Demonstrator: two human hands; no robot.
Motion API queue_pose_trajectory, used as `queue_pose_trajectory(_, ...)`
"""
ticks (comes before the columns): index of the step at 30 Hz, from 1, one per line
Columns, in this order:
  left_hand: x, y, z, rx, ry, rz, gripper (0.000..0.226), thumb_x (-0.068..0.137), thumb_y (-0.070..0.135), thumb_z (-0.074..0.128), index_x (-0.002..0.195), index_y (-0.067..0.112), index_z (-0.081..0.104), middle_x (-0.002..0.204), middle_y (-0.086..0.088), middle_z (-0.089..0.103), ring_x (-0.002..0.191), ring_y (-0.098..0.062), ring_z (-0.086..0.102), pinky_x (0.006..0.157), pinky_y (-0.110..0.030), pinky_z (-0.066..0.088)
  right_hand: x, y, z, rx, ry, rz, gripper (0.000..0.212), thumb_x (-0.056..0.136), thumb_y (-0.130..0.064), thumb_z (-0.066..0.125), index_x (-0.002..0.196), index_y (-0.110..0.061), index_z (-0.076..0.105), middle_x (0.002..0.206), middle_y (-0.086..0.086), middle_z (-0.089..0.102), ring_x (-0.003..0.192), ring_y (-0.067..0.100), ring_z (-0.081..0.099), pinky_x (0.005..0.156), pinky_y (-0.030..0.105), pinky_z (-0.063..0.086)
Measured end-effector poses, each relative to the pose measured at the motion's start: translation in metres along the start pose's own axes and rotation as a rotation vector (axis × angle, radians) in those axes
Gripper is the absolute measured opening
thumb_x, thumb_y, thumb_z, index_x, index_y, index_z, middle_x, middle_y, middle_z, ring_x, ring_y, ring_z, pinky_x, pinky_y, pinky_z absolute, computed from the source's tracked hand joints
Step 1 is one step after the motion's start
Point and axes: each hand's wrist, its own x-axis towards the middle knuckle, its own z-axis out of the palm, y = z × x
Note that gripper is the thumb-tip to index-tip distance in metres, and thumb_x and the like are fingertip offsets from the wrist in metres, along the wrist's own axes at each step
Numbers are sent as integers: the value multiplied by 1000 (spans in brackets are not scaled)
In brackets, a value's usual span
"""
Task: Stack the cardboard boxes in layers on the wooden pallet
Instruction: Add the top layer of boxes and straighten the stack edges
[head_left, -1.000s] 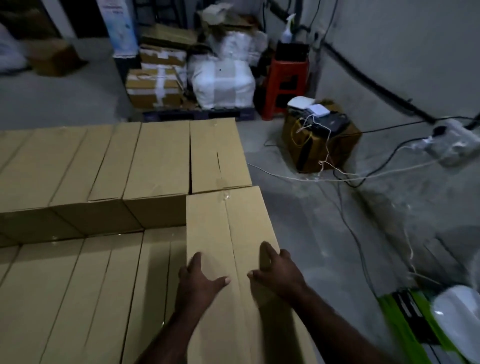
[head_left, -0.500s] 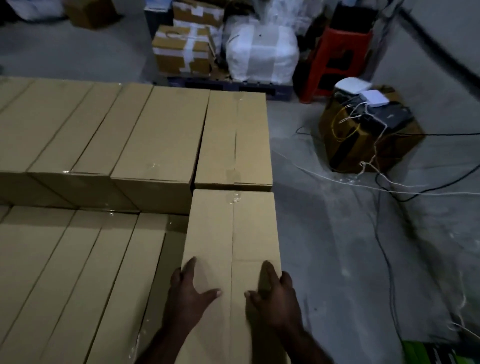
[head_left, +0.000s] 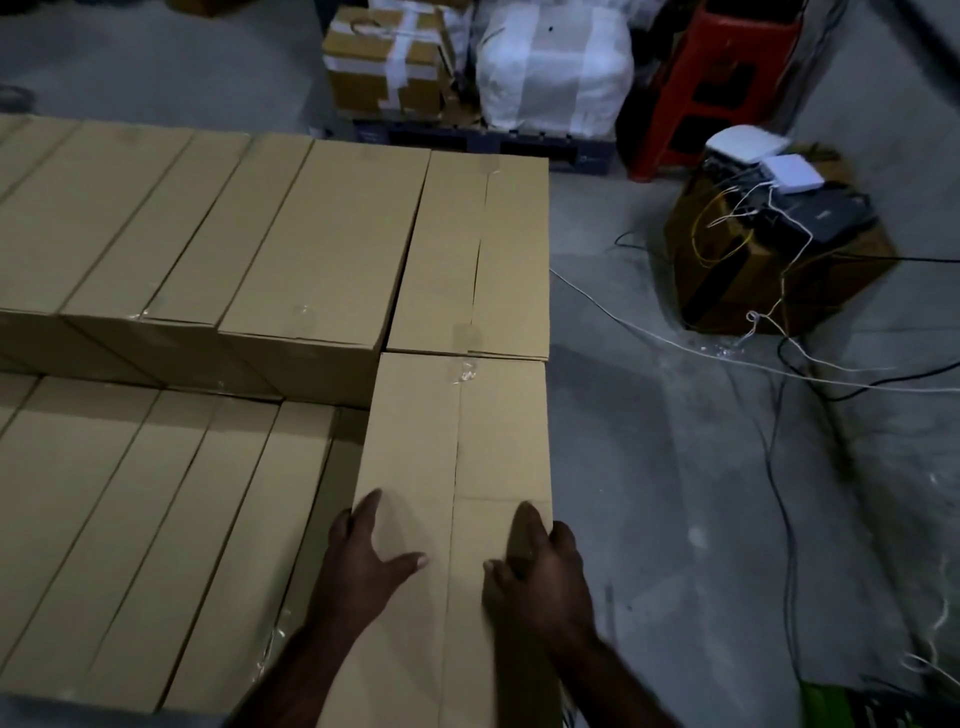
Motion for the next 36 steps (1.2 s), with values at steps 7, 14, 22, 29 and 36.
queue_pose_trajectory(7,1,-2,-9,13,-35,20,105,68,43,88,154,30,28,155,-7,33,136,-27,39,103,-41,42,-3,3,6,3,10,-5,88,91,-57,61,159,-35,9,154,7,25,137,26,36,111,39,43)
queue_pose_trajectory(14,20,10,-20,-40,-98,54,100,80,41,80,158,22,20,160,-4,28,144,-25,32,110,-38,36,9,-2,-4,43,36,23,92,90,-49,67,159,-28,11,154,6,26,125,24,50,103,38,50)
queue_pose_trajectory(22,102,69,-43,-71,-26,47,64,92,37,68,146,12,44,140,-8,57,124,-28,55,102,-34,45,79,-47,-43,96,205,22,84,93,-47,64,158,-17,19,152,8,38,130,26,48,102,36,48)
queue_pose_trajectory(29,163,106,-21,-226,61,-180,50,94,38,64,126,0,62,127,-14,64,116,-31,60,93,-31,45,191,-74,-84,444,173,102,61,95,-40,65,139,-6,38,131,14,56,113,29,57,86,35,48)
queue_pose_trajectory(36,175,111,-12,-240,176,-220,31,96,32,62,97,1,69,95,-7,67,97,-28,64,78,-29,42,233,-67,-78,626,79,150,50,100,-53,49,128,-11,55,124,9,63,120,31,58,104,45,47)
